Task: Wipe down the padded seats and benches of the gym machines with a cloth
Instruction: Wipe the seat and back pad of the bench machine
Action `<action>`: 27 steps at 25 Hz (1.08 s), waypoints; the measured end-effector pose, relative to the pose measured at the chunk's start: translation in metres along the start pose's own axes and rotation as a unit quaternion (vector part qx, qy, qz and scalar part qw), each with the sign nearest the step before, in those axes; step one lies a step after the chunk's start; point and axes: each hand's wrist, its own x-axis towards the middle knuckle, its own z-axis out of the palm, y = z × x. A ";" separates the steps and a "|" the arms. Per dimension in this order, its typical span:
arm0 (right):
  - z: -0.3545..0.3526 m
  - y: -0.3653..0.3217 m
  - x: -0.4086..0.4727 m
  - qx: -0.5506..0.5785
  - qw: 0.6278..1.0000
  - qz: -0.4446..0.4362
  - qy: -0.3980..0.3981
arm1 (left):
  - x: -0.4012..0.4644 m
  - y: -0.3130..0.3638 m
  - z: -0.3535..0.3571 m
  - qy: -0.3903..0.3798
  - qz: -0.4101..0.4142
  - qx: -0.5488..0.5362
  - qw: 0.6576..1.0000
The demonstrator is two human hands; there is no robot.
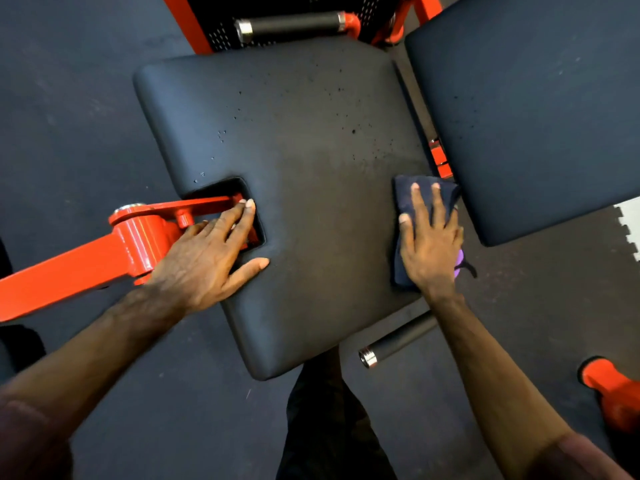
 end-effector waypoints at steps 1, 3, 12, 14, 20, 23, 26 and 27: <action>0.003 -0.010 0.018 0.012 0.998 0.066 0.015 | 0.001 -0.010 -0.004 -0.006 0.020 0.002 1.000; 0.008 -0.042 0.049 0.033 0.988 0.153 0.011 | 0.004 -0.033 -0.012 -0.019 0.071 0.024 0.997; -0.006 -0.033 0.038 0.019 0.998 0.052 -0.009 | 0.005 -0.050 -0.014 0.002 0.082 0.006 0.997; -0.003 -0.072 0.076 0.053 0.987 0.150 -0.005 | 0.006 -0.053 -0.012 0.002 0.081 -0.003 0.997; -0.004 -0.072 0.027 -0.002 0.994 -0.101 -0.039 | 0.007 -0.051 -0.014 -0.009 0.078 -0.017 0.997; -0.005 -0.061 0.043 -0.003 1.000 -0.028 -0.009 | 0.006 -0.051 -0.012 -0.006 0.079 -0.017 0.997; 0.002 -0.113 0.096 0.045 0.993 0.109 0.011 | 0.007 -0.051 -0.011 -0.002 0.078 -0.020 0.997; 0.005 -0.126 0.102 0.038 0.994 0.101 0.012 | 0.006 -0.050 -0.011 0.000 0.077 -0.018 0.997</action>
